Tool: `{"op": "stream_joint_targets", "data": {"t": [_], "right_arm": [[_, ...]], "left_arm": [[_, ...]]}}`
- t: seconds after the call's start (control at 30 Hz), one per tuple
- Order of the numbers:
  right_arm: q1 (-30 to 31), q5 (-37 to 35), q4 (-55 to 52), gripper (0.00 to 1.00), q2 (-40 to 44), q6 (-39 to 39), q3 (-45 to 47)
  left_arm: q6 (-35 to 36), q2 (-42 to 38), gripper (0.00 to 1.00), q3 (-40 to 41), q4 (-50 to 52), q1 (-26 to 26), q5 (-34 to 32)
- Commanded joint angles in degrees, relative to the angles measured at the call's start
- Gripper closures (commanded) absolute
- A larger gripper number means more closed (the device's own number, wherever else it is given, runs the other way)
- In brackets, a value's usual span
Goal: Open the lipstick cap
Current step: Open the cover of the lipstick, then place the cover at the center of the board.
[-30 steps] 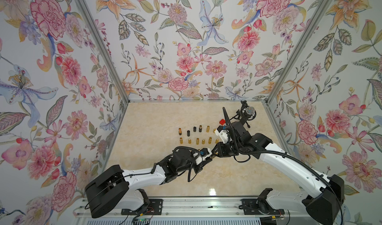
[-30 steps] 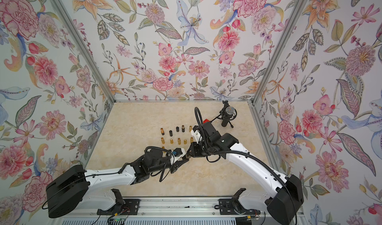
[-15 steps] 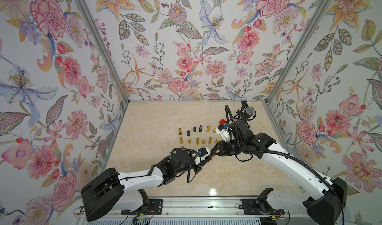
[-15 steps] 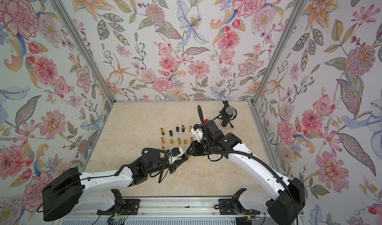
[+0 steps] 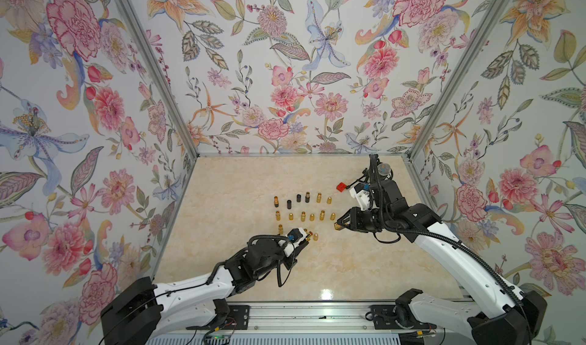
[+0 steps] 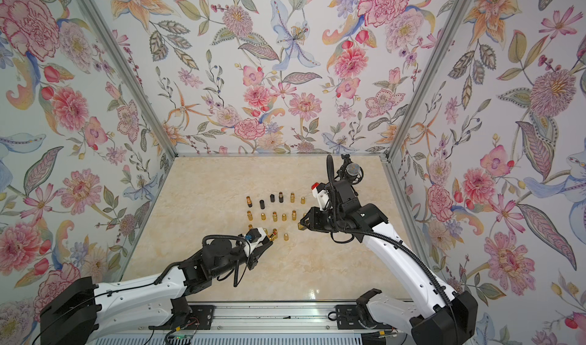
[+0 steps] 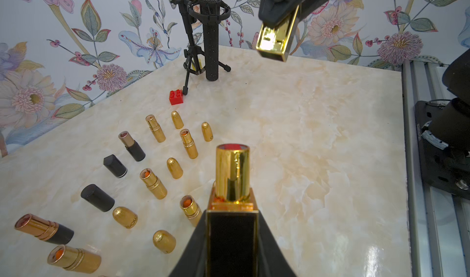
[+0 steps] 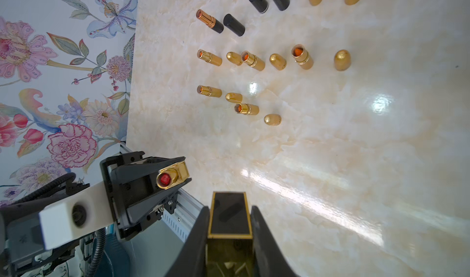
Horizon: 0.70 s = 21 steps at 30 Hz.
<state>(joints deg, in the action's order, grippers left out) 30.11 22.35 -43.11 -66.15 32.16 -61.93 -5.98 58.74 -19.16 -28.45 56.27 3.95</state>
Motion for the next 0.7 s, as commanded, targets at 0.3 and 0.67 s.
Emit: {"op": "stream_joint_targets", "data": {"t": [0.3,0.67], "right_arm": [[5.4,-25.8,1.0,0.73,-13.1,0.6,6.1],[9.1,-27.3,9.8,0.73,-21.7,2.6,8.8]], "left_arm": [[-4.4,-3.8,0.8,2.8,-5.5,-0.5,-4.5],[-5.6,-4.4,0.8,3.8,-8.4,-0.5,-6.2]]}}
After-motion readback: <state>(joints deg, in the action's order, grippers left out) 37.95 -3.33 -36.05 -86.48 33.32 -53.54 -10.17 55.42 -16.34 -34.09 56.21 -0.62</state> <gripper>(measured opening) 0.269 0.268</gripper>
